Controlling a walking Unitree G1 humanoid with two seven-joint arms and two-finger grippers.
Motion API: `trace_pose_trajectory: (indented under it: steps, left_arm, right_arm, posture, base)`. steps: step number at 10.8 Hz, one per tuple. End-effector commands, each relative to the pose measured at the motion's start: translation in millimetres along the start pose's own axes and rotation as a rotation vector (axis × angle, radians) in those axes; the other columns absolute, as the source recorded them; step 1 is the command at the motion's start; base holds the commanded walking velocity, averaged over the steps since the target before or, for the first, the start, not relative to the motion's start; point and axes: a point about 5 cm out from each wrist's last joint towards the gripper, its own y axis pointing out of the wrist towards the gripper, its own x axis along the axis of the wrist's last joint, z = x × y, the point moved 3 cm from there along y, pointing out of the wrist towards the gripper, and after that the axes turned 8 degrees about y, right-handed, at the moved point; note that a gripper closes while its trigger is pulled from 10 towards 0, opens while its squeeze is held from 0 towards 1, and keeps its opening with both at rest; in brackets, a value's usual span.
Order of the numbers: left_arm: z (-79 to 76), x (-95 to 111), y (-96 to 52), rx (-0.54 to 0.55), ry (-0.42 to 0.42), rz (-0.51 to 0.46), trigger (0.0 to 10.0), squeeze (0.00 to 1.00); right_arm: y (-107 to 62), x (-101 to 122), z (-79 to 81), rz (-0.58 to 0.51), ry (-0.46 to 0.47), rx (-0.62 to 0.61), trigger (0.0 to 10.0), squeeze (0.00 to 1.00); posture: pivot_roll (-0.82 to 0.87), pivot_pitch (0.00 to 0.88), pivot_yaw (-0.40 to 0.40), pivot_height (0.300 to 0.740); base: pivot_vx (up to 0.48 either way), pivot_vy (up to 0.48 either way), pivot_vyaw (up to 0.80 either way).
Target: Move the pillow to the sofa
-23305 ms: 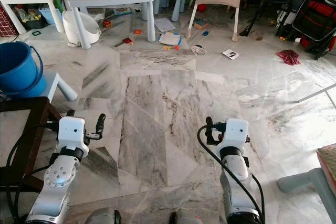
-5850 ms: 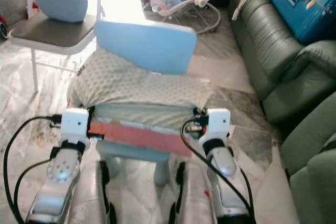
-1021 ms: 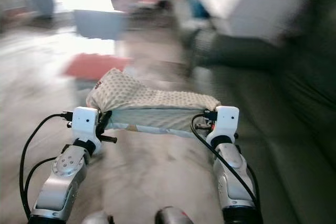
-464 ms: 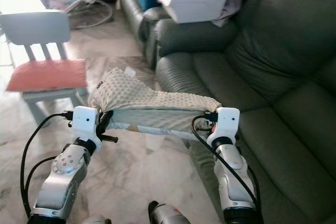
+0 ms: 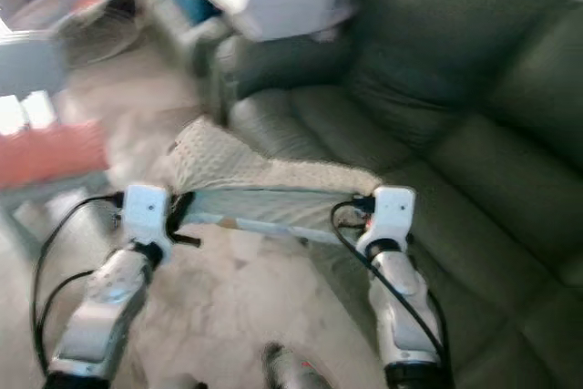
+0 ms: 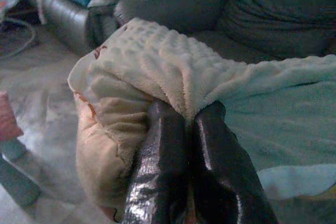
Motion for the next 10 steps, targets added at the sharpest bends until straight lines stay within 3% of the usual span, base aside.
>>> trace_pose_trajectory:
  steps: [1, 5, 10]
  left_arm:
    - [-2.1, 4.2, 1.0, -0.006, -0.001, -0.014, 10.0, 0.00]
    - [-5.7, 4.1, -0.3, -0.022, 0.005, -0.014, 10.0, 0.00]
    - [-10.6, 12.4, -2.4, -0.085, 0.002, -0.067, 10.0, 0.00]
  right_arm:
    - [2.5, 13.5, -2.3, -0.041, -0.014, -0.010, 10.0, 0.00]
    - [1.4, 12.2, -2.3, -0.039, -0.013, -0.015, 10.0, 0.00]
    - [3.2, 12.1, -0.3, -0.039, -0.011, -0.014, 10.0, 0.00]
  posture:
    - [0.00, 0.048, -0.064, 0.740]
    - [0.00, 0.057, -0.061, 0.740]
    - [0.01, 0.059, -0.063, 0.740]
  base:
    - [0.000, 0.319, -0.80]
    - [0.000, 0.315, -0.80]
    - [0.000, 0.000, -0.80]
